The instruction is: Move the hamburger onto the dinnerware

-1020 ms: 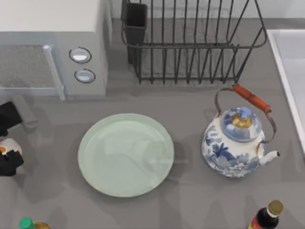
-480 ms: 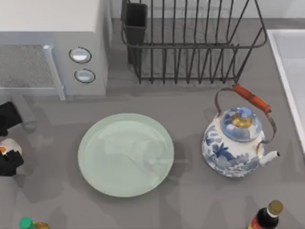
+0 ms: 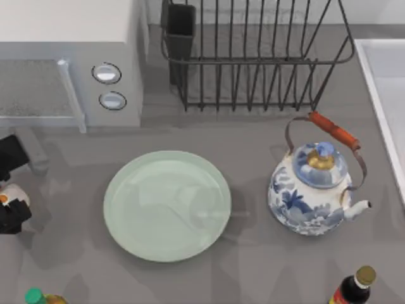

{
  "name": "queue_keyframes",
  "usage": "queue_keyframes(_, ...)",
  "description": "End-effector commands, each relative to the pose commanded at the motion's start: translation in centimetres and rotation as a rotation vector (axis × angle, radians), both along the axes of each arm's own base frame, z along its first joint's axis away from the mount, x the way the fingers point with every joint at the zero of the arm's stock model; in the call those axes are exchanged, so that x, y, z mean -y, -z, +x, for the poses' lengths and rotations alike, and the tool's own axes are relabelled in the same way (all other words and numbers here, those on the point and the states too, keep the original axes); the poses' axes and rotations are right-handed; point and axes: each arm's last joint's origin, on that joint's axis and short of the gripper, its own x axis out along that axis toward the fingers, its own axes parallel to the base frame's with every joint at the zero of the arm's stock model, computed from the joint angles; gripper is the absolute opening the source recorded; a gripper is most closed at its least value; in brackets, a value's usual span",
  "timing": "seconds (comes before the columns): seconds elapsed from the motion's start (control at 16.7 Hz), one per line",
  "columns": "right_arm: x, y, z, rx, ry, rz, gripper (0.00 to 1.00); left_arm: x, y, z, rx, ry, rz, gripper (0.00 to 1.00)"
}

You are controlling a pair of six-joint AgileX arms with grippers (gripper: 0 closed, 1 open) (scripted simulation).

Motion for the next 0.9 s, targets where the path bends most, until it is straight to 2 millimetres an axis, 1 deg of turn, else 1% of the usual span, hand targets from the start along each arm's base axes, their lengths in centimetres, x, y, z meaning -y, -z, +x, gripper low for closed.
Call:
queue_keyframes(0.24, 0.0, 0.0, 0.0, 0.0, 0.0, 0.0, 1.0, 0.0, 0.0, 0.0, 0.0, 0.0, 0.0, 0.0)
queue_keyframes(0.3, 0.0, 0.0, 0.0, 0.0, 0.0, 0.0, 1.0, -0.2, -2.2, -0.5, 0.0, -0.005, 0.0, 0.0)
queue_keyframes(0.42, 0.0, 0.0, 0.0, 0.0, 0.0, 0.0, 1.0, -0.7, -2.6, -0.6, -0.001, -0.021, 0.005, 0.0)
queue_keyframes(0.48, 0.0, 0.0, 0.0, 0.0, 0.0, 0.0, 1.0, -1.2, -3.2, -0.8, -0.002, -0.04, 0.011, 0.0)
queue_keyframes(0.6, 0.0, 0.0, 0.0, 0.0, 0.0, 0.0, 1.0, -2.2, -5.1, -1.1, -0.001, -0.076, 0.021, 0.0)
queue_keyframes(0.72, 0.0, 0.0, 0.0, 0.0, 0.0, 0.0, 1.0, -2.7, -7.3, -1.4, 0.001, -0.098, 0.027, 0.0)
queue_keyframes(0.9, 0.0, 0.0, 0.0, 0.0, 0.0, 0.0, 1.0, -2.2, -10.1, -1.5, -0.006, -0.08, 0.019, 0.0)
